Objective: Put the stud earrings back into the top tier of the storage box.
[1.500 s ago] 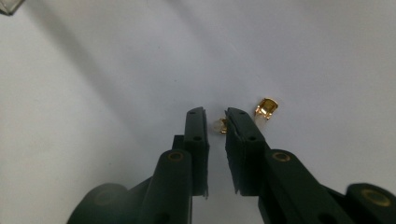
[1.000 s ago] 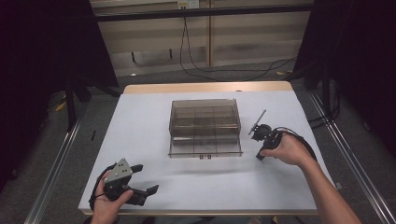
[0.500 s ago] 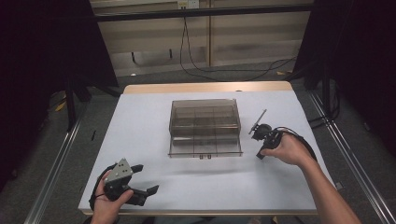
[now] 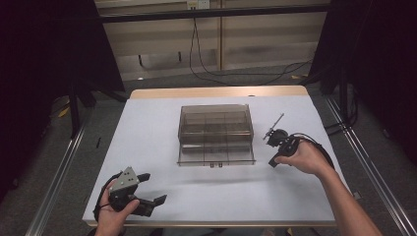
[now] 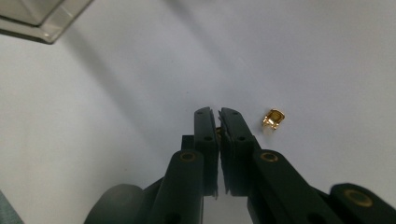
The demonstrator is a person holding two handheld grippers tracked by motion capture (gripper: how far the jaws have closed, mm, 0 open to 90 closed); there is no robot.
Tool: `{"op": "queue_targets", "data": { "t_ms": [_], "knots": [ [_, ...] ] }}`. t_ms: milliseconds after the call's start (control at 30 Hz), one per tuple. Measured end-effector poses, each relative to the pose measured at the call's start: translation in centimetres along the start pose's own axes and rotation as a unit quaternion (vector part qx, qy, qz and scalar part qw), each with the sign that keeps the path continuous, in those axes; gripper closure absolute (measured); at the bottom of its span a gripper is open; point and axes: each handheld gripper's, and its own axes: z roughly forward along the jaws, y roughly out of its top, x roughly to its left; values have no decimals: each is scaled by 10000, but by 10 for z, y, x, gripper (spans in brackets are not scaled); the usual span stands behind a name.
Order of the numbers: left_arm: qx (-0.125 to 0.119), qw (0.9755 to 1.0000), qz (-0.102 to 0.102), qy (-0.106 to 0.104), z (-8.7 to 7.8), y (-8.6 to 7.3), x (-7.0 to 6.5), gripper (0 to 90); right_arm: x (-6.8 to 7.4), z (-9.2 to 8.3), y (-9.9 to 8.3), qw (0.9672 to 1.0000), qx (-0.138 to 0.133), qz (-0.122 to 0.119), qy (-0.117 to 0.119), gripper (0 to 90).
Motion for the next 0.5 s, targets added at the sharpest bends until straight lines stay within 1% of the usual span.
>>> {"op": "queue_targets", "data": {
  "t_ms": [67,100,133,167,233,333,400,467,500],
  "knots": [
    [12,10000,17,-4,0,0,0,65,2,-4,-2,10000,-89,11,26,871],
    [12,10000,17,-4,0,0,0,64,2,-4,-2,10000,-89,11,26,871],
    [2,10000,19,-5,1,0,0,64,1,-8,-4,9998,-168,-7,52,871],
    [34,10000,49,20,1,0,0,64,1,-8,-4,9998,-168,-7,52,871],
    [32,10000,28,-22,2,1,-1,62,1,-11,-6,9996,-249,18,120,871],
    [2,10000,26,-13,2,1,0,60,1,-15,-8,9993,-299,29,239,871],
    [2,10000,-15,-26,2,1,1,59,2,-18,-9,9990,-355,8,276,870],
    [5,10000,-13,-29,2,1,1,58,3,-22,-10,9984,-450,42,333,870],
    [9,10000,-12,-28,3,1,1,58,2,-24,-10,9982,-487,-6,341,871]
  ]
}}
